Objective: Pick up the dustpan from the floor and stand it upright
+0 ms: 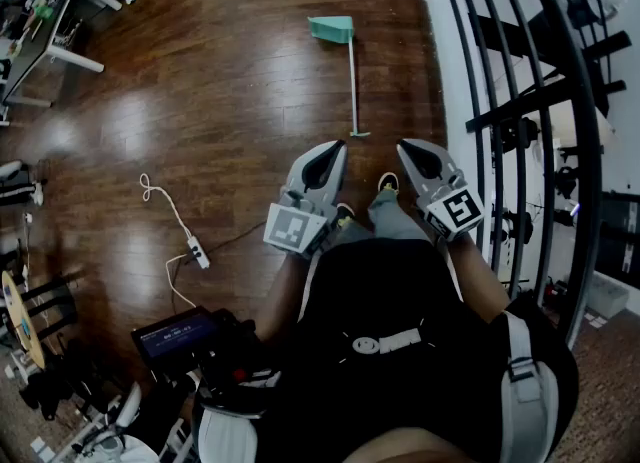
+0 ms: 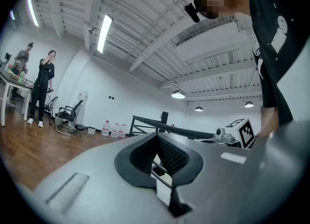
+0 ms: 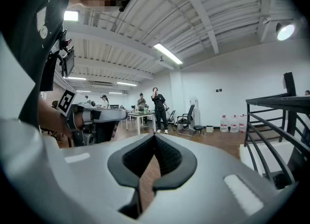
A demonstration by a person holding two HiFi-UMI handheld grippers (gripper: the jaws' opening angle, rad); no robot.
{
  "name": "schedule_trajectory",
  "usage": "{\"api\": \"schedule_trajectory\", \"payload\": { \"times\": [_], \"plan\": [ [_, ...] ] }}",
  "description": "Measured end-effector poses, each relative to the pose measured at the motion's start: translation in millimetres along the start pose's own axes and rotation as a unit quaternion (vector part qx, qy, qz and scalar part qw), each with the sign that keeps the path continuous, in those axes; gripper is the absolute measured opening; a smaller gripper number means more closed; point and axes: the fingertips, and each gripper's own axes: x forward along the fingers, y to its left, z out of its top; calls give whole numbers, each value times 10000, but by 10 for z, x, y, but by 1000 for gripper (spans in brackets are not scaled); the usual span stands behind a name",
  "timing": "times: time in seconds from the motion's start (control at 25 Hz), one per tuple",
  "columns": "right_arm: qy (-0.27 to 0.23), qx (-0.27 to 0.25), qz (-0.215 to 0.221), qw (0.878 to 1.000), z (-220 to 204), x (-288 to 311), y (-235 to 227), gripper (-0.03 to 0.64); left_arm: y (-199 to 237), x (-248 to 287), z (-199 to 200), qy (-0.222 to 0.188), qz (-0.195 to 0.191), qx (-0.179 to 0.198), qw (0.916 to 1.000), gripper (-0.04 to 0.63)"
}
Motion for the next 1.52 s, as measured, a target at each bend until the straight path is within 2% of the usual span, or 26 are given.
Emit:
{"api": "schedule_trajectory", "payload": {
  "times": [0.12,0.24,0.4,0.48,0.56,0.6,0.68,0.84,0.96,1.08,1.24,1.4,1.52],
  "plan": [
    [42,370,535,9979,-119,339,352,3,359,-357,-113,346,448,26,9984,12],
    [149,693,897,9934,-101,528,251,3,487,-174,-78,585,675,205,9958,12],
    [110,765,894,9930,82,365,-271,3,239,379,74,728,580,464,9946,12],
    [2,793,878,9930,178,293,-514,3,189,603,-2,908,394,679,9928,12],
    [-215,788,651,9945,300,350,-934,3,262,1002,-61,1007,137,912,9906,12],
    [-273,737,588,9952,334,425,-1119,3,308,1207,-12,930,78,917,9914,12],
    [-191,644,739,9950,226,587,-1247,3,396,1393,56,857,192,757,9933,12],
    [172,819,1096,9904,-53,869,-1271,3,648,1395,-111,1146,596,460,9906,12],
    [206,883,1149,9892,-107,1053,-1327,3,908,1350,-232,1289,799,441,9874,12],
    [381,973,1234,9868,-455,1284,-1336,3,1249,1288,-575,1494,963,360,9834,12],
    [870,936,1251,9839,-1287,1738,-1219,3,1858,1065,-1478,1931,975,-200,9761,12],
    [1307,862,1158,9809,-1753,1891,-1228,3,2075,1034,-1955,2274,877,-402,9690,12],
    [1613,860,1241,9753,-2513,2026,-1228,3,2301,1059,-2584,2338,923,-552,9663,12]
  ]
}}
